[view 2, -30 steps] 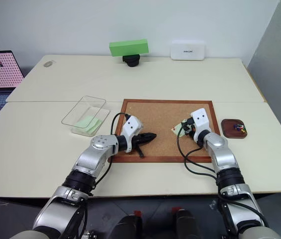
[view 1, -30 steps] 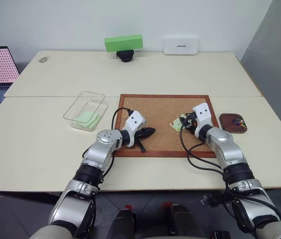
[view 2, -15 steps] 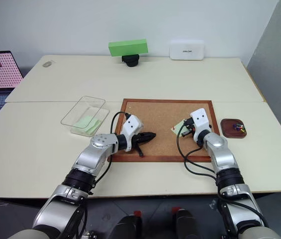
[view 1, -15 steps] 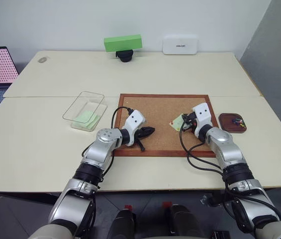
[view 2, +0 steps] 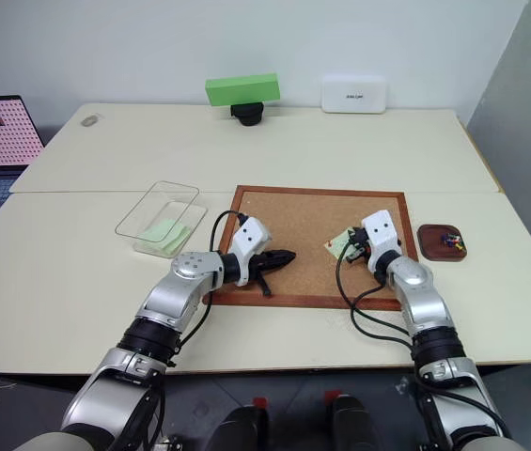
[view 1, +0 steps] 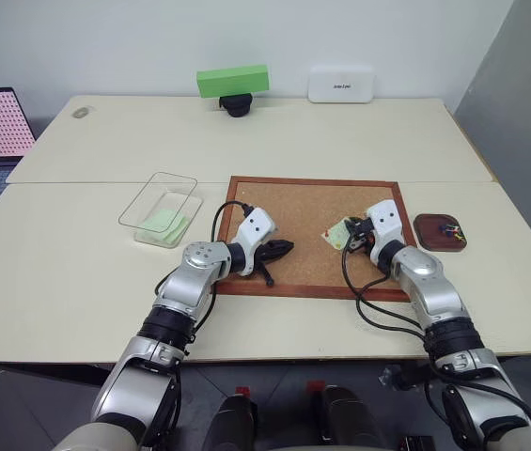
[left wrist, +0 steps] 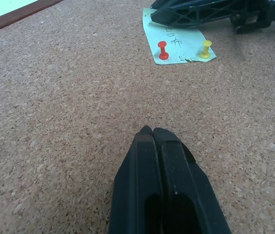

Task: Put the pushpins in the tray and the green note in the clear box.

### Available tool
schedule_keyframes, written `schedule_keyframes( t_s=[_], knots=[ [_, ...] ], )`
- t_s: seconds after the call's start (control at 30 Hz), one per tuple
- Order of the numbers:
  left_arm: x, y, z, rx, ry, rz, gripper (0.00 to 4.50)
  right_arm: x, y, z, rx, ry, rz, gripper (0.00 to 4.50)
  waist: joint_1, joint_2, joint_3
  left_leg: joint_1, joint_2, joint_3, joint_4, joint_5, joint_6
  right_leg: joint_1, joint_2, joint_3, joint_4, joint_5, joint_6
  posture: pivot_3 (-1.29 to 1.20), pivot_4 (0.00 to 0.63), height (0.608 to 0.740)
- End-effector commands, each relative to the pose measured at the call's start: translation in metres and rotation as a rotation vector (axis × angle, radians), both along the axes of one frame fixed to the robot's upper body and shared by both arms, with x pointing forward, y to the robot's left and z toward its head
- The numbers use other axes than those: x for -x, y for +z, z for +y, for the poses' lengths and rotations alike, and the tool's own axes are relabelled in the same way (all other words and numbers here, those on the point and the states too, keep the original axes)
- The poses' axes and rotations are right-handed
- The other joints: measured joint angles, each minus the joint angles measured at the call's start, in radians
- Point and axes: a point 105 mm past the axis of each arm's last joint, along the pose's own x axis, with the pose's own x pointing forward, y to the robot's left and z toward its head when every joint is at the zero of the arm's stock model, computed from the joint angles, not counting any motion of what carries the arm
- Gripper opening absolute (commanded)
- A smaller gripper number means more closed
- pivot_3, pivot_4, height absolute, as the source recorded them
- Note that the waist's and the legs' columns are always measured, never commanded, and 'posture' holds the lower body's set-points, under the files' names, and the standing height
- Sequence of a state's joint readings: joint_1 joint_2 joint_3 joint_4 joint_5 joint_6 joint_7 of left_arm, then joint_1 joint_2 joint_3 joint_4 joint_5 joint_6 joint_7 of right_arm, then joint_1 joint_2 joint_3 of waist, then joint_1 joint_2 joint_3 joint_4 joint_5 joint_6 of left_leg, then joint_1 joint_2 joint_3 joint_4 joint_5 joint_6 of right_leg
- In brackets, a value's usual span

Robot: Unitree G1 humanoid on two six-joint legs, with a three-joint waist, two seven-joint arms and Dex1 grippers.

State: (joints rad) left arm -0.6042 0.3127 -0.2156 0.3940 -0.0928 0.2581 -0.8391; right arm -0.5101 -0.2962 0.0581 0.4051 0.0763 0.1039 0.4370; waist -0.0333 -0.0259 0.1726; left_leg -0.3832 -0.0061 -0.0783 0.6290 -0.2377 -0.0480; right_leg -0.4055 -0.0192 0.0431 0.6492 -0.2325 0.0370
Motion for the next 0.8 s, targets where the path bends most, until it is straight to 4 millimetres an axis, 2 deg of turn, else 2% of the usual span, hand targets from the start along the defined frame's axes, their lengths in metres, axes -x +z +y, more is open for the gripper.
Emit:
schedule_keyframes(
  t_s=[0.03, 0.27, 0.8],
  knots=[
    [-0.002, -0.005, 0.004, -0.041, 0.017, 0.010, 0.00, 0.001, 0.020, 0.002, -0.010, 0.024, -0.082, 0.97, 0.000, 0.000, 0.000, 0.000, 0.000, 0.000, 0.000, 0.000, 0.000, 0.000, 0.000, 0.000, 0.000, 0.000, 0.000, 0.00, 0.150, 0.740],
    [-0.001, -0.007, 0.003, -0.042, 0.017, 0.012, 0.00, 0.004, 0.034, -0.002, -0.037, 0.061, -0.138, 0.97, 0.000, 0.000, 0.000, 0.000, 0.000, 0.000, 0.000, 0.000, 0.000, 0.000, 0.000, 0.000, 0.000, 0.000, 0.000, 0.00, 0.150, 0.740],
    [0.001, -0.007, 0.002, -0.043, 0.011, 0.014, 0.00, 0.000, 0.007, -0.002, 0.044, 0.066, -0.043, 0.97, 0.000, 0.000, 0.000, 0.000, 0.000, 0.000, 0.000, 0.000, 0.000, 0.000, 0.000, 0.000, 0.000, 0.000, 0.000, 0.00, 0.150, 0.740]
  ],
)
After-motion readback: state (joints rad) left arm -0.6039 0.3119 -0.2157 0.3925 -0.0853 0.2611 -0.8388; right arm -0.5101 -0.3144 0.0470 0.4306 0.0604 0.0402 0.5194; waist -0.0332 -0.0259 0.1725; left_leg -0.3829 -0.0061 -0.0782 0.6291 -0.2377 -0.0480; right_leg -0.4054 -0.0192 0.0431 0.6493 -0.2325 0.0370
